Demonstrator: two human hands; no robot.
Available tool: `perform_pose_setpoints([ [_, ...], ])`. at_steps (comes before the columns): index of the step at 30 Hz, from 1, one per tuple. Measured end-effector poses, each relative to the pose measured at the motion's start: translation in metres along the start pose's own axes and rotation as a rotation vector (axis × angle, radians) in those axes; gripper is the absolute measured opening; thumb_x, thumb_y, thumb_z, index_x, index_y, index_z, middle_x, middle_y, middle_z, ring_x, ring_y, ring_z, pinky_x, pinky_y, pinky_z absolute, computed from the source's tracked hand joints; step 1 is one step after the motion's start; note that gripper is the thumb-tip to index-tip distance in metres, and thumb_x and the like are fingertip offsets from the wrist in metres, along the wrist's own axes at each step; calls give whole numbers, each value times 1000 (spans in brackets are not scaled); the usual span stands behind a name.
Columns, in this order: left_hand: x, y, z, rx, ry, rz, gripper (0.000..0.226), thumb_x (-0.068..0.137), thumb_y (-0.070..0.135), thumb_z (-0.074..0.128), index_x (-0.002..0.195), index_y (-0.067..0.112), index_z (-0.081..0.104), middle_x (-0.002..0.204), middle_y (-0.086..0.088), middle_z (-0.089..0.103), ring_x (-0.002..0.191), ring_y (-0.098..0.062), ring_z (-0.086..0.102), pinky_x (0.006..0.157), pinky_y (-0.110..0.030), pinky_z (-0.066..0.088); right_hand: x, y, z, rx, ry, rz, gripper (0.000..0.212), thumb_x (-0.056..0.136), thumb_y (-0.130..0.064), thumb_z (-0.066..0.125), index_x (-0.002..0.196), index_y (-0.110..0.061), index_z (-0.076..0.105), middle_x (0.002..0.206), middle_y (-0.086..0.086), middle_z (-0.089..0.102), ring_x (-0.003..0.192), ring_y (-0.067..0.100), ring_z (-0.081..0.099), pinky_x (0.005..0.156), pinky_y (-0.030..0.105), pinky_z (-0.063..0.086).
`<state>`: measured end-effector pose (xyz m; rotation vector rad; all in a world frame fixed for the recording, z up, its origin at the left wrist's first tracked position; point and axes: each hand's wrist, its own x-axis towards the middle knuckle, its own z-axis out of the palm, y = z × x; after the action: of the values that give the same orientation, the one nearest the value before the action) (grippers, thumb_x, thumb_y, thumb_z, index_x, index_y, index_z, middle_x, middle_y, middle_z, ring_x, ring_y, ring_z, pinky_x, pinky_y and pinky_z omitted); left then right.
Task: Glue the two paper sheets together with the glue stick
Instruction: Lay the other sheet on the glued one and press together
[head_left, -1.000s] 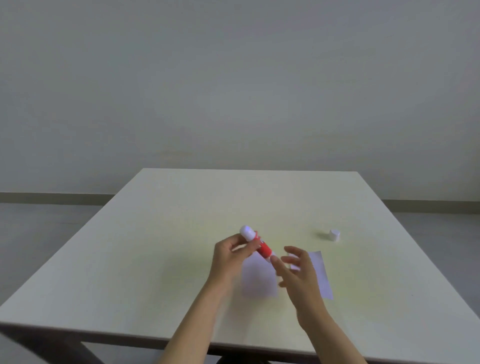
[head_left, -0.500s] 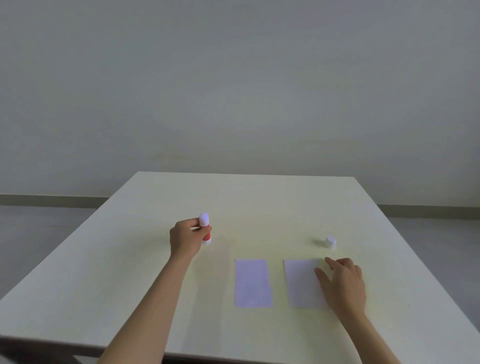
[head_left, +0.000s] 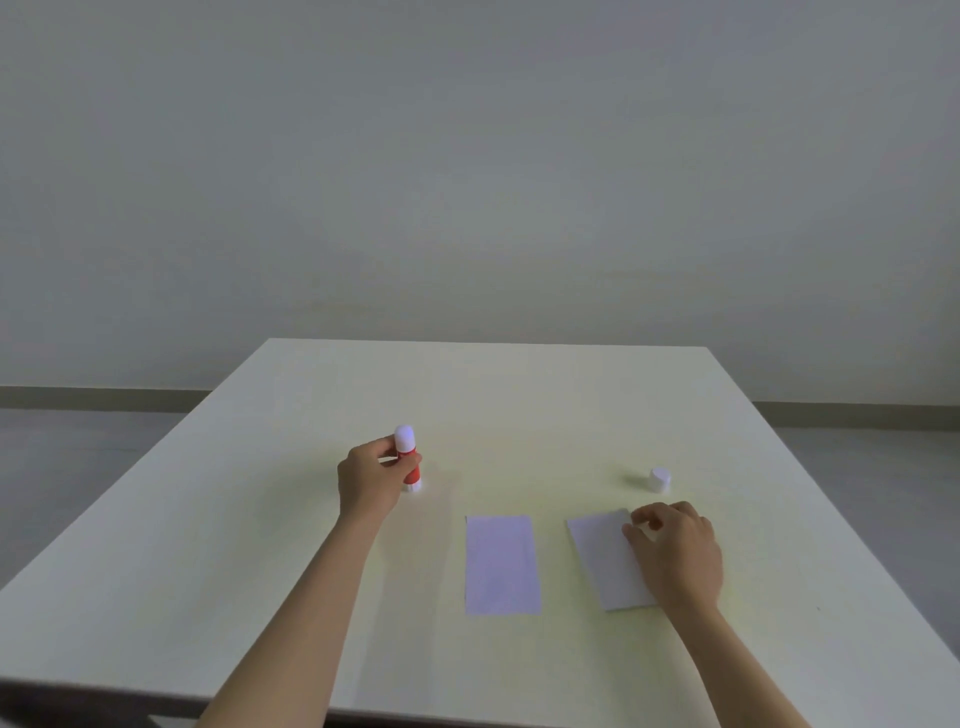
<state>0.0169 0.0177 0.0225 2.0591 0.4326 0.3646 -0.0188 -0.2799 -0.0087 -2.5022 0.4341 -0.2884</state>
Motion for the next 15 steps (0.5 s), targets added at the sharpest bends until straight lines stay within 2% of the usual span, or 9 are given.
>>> perform_pose_setpoints([
  [1, -1, 0, -1, -27, -4, -21, 13, 79, 19, 67, 67, 14, 68, 60, 11, 71, 58, 10, 59, 59, -23, 39, 1, 0, 1, 16, 4, 10, 16, 84, -22, 64, 96, -13, 70, 104, 9, 62, 100, 30, 53, 75, 32, 40],
  [2, -3, 3, -4, -61, -25, -42, 5, 77, 19, 70, 82, 19, 71, 73, 14, 73, 68, 8, 63, 64, -24, 41, 3, 0, 1, 43, 6, 22, 13, 85, -21, 63, 91, -12, 70, 101, 9, 63, 97, 30, 54, 72, 31, 39],
  [4, -4, 5, -6, -73, -64, -58, 56, 74, 23, 77, 127, 20, 57, 120, 5, 63, 109, -11, 60, 85, -27, 45, 7, 2, -2, 133, -7, 68, 10, 85, -19, 62, 83, -13, 69, 93, 9, 65, 85, 29, 57, 64, 29, 39],
  [5, -6, 7, -8, -62, -4, -36, 73, 74, 25, 78, 139, 19, 45, 134, 0, 52, 123, -17, 51, 97, -30, 42, 10, 3, -6, 192, -20, 93, 10, 85, -18, 61, 80, -14, 68, 89, 8, 67, 80, 28, 57, 61, 29, 39],
  [6, -10, 11, -11, -78, 92, 18, 76, 75, 26, 77, 141, 18, 41, 138, -2, 47, 128, -19, 45, 103, -32, 38, 13, 4, -11, 257, -29, 107, 10, 85, -17, 61, 78, -15, 67, 85, 7, 69, 77, 28, 58, 60, 29, 38],
  [8, -22, 25, -15, -173, 293, 198, 53, 80, 22, 72, 129, 17, 53, 128, 0, 53, 119, -17, 51, 98, -31, 41, 20, 1, -22, 386, -42, 85, 9, 84, -13, 63, 77, -13, 69, 81, 4, 69, 76, 28, 60, 65, 31, 41],
  [10, -33, 41, -15, -236, 275, 297, 21, 83, 15, 67, 104, 17, 66, 102, 3, 63, 96, -19, 61, 81, -31, 49, 21, -11, -31, 545, -77, 42, 8, 84, -9, 65, 77, -7, 69, 69, 1, 65, 65, 22, 58, 63, 30, 46],
  [12, -44, 54, -8, -229, 20, 259, 7, 85, 11, 65, 82, 17, 68, 78, 1, 66, 75, -21, 64, 72, -33, 50, 17, -30, -36, 687, -129, 3, 9, 84, -7, 65, 76, -4, 69, 54, -2, 58, 50, 13, 50, 46, 16, 40],
  [15, -64, 61, 7, -222, -365, 131, 15, 86, 17, 64, 72, 20, 67, 70, 3, 68, 63, -10, 67, 66, -26, 52, 8, -57, -32, 778, -190, -46, 11, 84, -6, 63, 74, -4, 67, 48, -1, 53, 46, 11, 44, 35, 6, 29],
])
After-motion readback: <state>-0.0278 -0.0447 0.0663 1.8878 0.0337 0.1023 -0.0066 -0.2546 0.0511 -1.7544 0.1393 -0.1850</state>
